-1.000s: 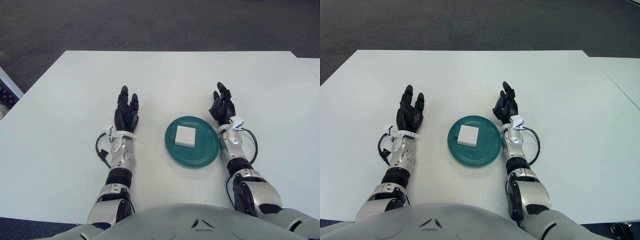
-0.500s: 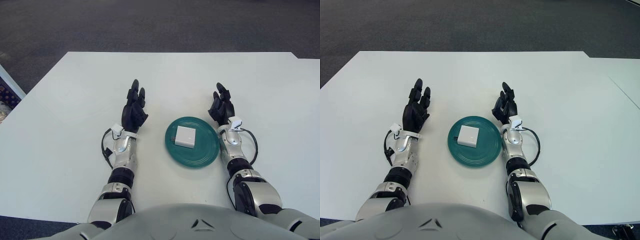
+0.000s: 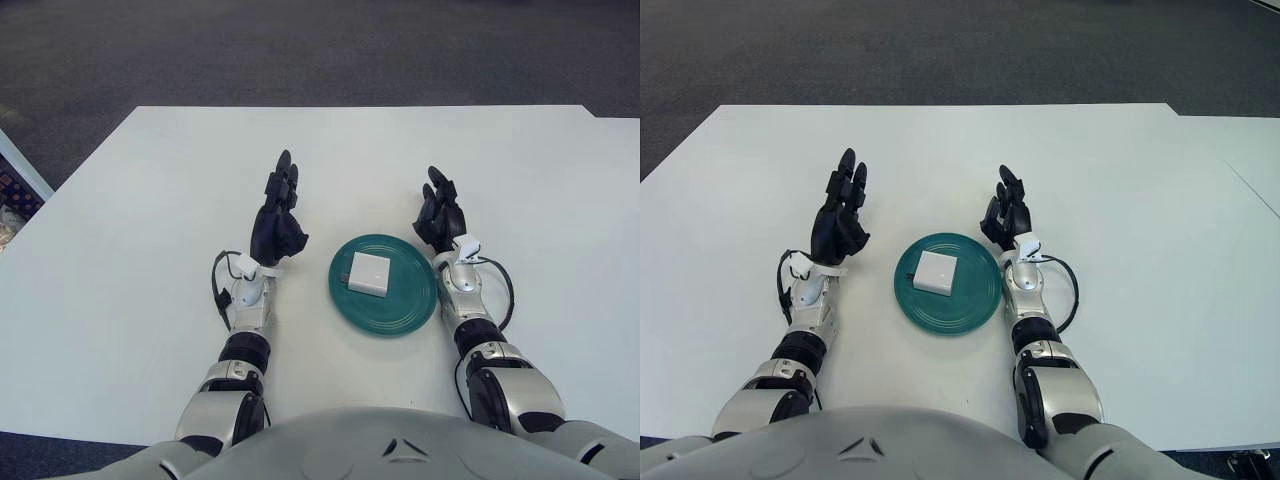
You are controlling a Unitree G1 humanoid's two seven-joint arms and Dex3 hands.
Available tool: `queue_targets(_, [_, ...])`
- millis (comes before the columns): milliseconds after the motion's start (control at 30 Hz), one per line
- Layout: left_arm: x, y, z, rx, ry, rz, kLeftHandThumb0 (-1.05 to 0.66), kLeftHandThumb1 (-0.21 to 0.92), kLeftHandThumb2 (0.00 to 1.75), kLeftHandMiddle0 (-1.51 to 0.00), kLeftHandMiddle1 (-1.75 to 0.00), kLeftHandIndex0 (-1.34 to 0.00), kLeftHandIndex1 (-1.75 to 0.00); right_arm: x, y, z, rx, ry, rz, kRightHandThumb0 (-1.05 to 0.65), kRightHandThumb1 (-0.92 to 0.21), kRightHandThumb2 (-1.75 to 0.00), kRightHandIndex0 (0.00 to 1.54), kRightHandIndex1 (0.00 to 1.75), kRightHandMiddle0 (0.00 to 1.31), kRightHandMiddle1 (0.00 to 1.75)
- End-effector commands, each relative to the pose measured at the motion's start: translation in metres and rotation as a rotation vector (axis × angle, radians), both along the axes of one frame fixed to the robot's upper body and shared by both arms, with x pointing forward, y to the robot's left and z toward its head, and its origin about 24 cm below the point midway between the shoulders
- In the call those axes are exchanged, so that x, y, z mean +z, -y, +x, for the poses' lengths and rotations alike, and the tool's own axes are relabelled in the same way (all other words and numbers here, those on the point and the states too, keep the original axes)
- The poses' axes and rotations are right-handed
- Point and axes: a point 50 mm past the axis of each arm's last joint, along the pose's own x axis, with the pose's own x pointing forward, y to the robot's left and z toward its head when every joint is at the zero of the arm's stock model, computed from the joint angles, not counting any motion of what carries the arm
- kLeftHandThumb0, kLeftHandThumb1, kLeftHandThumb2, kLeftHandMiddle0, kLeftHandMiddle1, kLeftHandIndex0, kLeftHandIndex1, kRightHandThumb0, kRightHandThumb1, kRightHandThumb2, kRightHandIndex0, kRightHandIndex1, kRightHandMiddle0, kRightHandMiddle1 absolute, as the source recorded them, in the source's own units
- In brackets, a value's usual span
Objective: Put the charger into the plate.
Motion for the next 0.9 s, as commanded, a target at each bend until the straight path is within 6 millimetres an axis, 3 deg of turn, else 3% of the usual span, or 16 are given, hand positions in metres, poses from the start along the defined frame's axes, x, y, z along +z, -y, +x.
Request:
queue_targets(0, [-0.058, -0.018, -0.046, 0.061, -0.259, -0.062, -1.04, 0.92, 1.03, -0.04, -0.01, -0.03, -0.19, -0.044, 0.003, -0.048, -0.027, -0.149, 0.012, -0.82, -0.92, -0.94, 0.07, 0.0, 0.0, 0.33])
queue_targets(167, [-0.049, -0.016, -0.05, 0.047, -0.207, -0.079, -1.05, 0.92, 0.98, -0.06, -0.01, 0.0, -0.3, -0.037, 0.004, -0.058, -0.038, -0.082, 0.024, -0.82, -0.92, -0.91, 0.07, 0.0, 0.0, 0.32])
queue_targets(400, [-0.042, -0.018, -0.059, 0.054, -0.16, -0.095, -1.05, 0.92, 0.93, -0.09, -0.01, 0.0, -0.4, -0.025, 0.004, -0.068, -0.041, 0.014, 0.039, -0.83, -0.92, -0.87, 0.13, 0.01, 0.0, 0.45])
queue_targets(600, [-0.042, -0.022, -0.064, 0.048, -0.173, -0.107, -1.05, 0.92, 0.88, -0.08, 0.0, 0.0, -0.37, -0.02, 0.004, -0.072, -0.049, 0.064, 0.05, -0.86, -0.92, -0.84, 0.18, 0.02, 0.0, 0.54])
queue_targets(867, [-0.04, -0.025, -0.065, 0.051, -0.178, -0.107, -1.05, 0.92, 0.86, -0.08, 0.0, 0.0, -0.37, -0.02, 0.004, -0.076, -0.051, 0.054, 0.06, -0.87, -0.92, -0.84, 0.18, 0.01, 0.0, 0.54])
